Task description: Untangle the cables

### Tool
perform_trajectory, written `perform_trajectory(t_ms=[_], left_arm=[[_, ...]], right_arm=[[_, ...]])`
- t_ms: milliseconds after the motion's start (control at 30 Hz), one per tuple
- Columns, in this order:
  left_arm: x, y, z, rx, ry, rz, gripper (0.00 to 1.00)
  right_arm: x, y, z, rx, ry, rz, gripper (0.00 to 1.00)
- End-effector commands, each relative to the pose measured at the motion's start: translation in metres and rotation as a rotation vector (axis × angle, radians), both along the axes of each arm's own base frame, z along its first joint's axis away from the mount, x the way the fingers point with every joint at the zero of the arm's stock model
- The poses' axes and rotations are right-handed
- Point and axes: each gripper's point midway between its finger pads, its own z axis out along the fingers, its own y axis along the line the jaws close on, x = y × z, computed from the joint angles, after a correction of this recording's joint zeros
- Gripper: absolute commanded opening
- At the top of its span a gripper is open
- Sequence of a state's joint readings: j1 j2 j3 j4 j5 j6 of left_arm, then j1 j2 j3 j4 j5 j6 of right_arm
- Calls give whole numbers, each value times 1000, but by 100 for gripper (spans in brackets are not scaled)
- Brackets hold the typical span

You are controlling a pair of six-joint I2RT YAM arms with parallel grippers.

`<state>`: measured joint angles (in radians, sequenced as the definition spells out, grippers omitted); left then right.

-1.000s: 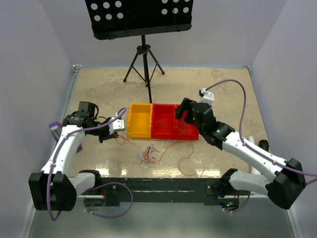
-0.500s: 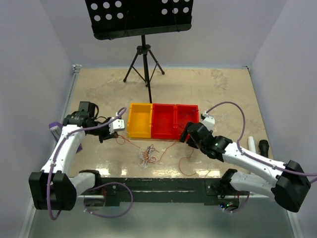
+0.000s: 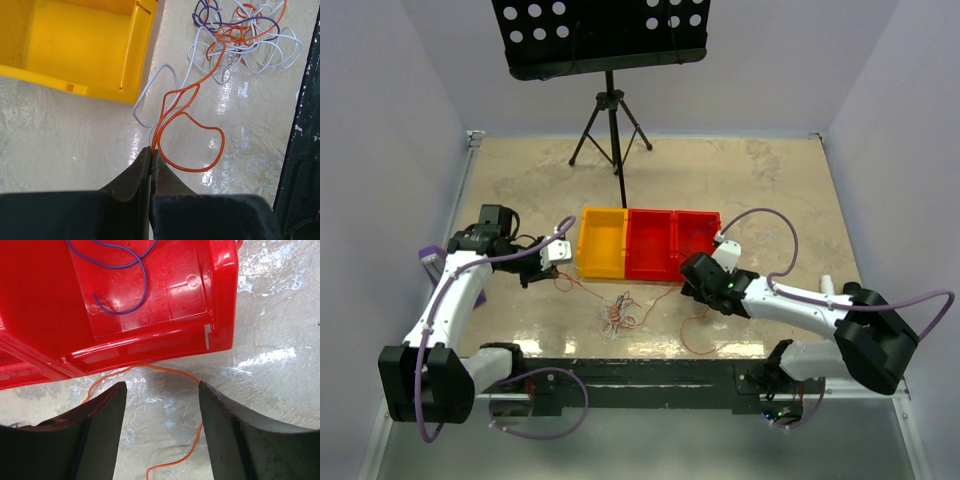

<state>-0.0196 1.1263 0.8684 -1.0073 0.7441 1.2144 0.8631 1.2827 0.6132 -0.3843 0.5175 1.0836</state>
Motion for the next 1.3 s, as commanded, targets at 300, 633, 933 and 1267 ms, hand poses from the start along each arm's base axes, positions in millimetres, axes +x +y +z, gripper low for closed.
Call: perform_trajectory(t_ms=[300, 633, 933, 1267], left_arm=[[3, -2, 9, -18, -26, -10, 1], [2, -3, 6, -24, -21, -16, 1], [-9, 24, -25, 142, -17, 6, 0], [-6, 125, -65, 568, -76, 162, 0]], right_arm=[[14, 17, 4, -2, -55, -21, 52], [5, 15, 34, 4, -94, -51, 62], [0, 52, 33, 176, -81, 39, 66], [14, 71, 38, 161, -107, 67, 70]])
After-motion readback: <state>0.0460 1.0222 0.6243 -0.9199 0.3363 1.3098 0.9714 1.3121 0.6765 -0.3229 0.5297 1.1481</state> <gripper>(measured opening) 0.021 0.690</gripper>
